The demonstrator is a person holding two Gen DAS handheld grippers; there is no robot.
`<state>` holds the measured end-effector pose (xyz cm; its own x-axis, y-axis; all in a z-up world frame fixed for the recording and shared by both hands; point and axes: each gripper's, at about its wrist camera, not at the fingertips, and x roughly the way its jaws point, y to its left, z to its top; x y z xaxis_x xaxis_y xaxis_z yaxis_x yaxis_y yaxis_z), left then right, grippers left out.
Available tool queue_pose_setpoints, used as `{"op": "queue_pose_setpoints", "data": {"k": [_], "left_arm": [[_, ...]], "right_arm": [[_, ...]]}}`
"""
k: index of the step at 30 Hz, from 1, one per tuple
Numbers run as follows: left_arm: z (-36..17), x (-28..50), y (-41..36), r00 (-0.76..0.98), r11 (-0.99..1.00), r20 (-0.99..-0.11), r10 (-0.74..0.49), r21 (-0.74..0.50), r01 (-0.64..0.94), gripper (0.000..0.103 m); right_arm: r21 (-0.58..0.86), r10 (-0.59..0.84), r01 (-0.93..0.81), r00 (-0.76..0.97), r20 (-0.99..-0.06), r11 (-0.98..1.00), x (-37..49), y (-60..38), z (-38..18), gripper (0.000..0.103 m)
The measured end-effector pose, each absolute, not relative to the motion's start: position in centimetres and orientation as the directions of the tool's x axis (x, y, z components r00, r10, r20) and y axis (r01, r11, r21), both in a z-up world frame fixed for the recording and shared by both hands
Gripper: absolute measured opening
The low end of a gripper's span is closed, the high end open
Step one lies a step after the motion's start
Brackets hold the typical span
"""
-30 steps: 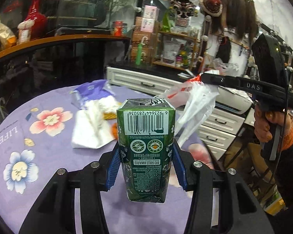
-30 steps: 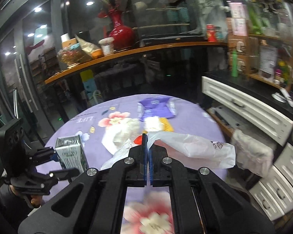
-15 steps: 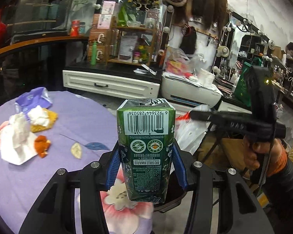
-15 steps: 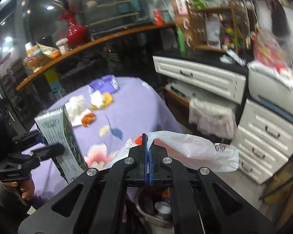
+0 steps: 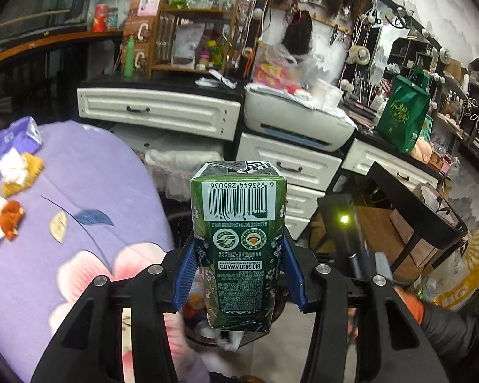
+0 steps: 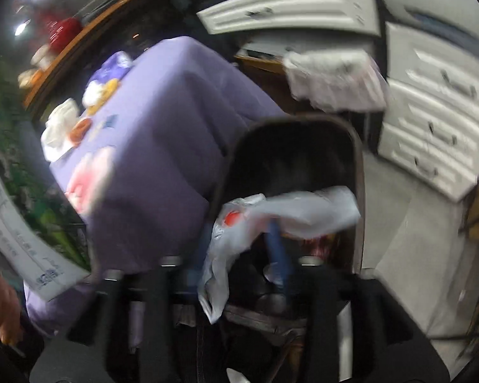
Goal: Collect trash
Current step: 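Drop the plastic bag into the black bin while the left tool drops the carton in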
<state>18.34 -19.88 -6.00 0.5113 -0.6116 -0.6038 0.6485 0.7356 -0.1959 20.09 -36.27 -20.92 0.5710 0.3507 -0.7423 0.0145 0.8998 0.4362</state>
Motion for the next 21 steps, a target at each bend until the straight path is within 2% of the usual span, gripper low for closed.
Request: {"op": "queue_pose_setpoints", "data": {"k": [3,9,21], "left_arm": [[-7.0,18.0,-21.2,0.484,0.723,-0.625,-0.612,-0.193,0.664,0.049],[-8.8,18.0,-24.2,0.441,0.699,-0.665,-0.603,-0.174,0.693,0.048],[-16.1,19.6,-29.0,0.373,0.724,-0.796,-0.477,-0.116,0.68,0.048]], "right_arm": [[0.471,0.343,0.076,0.586,-0.734,0.879,18.4,-37.5,-22.3,0.052],[0.436,0.233,0.188,0.63,-0.741,0.88,14.7,-41.1,-22.1,0.058],[0.341,0.045,0.3,0.689,-0.723,0.891,9.5,-44.9,-19.6,0.059]]}}
